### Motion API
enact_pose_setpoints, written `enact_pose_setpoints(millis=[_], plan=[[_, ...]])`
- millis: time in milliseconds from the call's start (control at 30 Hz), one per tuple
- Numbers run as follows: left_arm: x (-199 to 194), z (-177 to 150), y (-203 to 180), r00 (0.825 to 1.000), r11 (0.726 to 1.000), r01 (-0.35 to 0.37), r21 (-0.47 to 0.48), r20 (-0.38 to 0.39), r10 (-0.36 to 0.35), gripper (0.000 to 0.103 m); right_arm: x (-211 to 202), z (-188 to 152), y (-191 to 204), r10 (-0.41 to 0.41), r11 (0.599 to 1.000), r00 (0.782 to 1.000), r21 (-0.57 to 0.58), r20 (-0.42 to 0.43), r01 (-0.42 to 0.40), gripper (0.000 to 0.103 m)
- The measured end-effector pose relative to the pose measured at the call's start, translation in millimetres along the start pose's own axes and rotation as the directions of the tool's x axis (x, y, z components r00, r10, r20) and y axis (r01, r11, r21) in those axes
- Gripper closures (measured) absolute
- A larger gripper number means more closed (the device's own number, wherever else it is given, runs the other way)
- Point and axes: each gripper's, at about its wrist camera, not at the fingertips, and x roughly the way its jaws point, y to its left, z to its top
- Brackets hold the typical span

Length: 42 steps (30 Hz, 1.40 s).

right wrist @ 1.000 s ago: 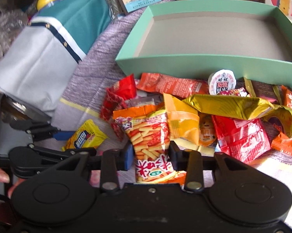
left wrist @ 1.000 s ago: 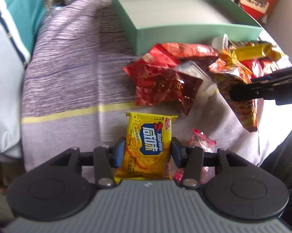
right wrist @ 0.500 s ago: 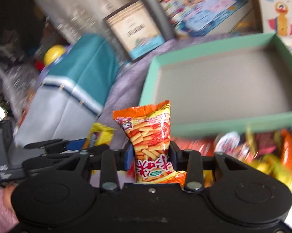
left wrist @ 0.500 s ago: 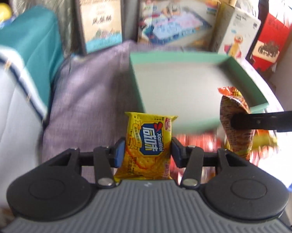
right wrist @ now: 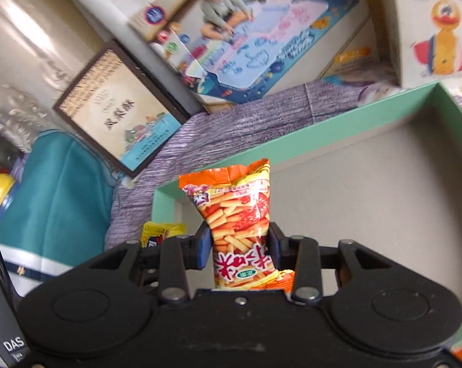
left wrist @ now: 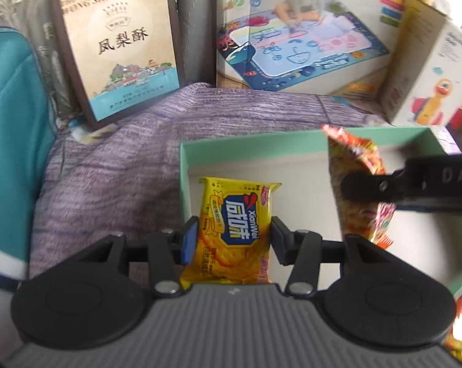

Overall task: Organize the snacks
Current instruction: 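Place both packets into the green tray and open both tools, then grasp yellow WINSUN bar with left tool while right tool grasps orange WINSUN bar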

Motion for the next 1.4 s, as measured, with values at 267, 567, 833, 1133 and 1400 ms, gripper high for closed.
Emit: enact_pose_setpoints(millis=[267,567,833,1133,1400], plan=[[33.9,14.5,2.9,1.000,1.000,0.002,-0.013,0.025,-0.001,0.041,56.5,19.8,-10.0,0.045,0.995,0.997,0.091,-0.068,-0.039,0.049],[7.3,10.2,-13.2,0.997,1.000,0.018,-0.006,0.077,-0.018,0.003,24.2,21.7,-9.4,0.041,0.998,0.999,0.055,0.010,-0.042,0.000],[-36.7,-18.6,-27.3,0.996,0.999,0.031,0.018,0.083,-0.032,0.000,-47.2,-6.6,-24.7,0.034,0.999,0.999,0.032,0.034,-0.035,0.000],[-78.1,-80.0,-57.6,0.998,0.992,0.044,0.118,0.047,-0.050,0.000,-106.8,-62.2,-38.6,0.044,0.999,0.999,-0.020,0.025,-0.043,0.000],[-93.9,-135.2,-70.3,0.996,0.989,0.088,0.115,-0.041,-0.084,0.000,-128.3,-119.8,-63.2,0.065,0.998,0.997,0.007,-0.038,-0.065,0.000]])
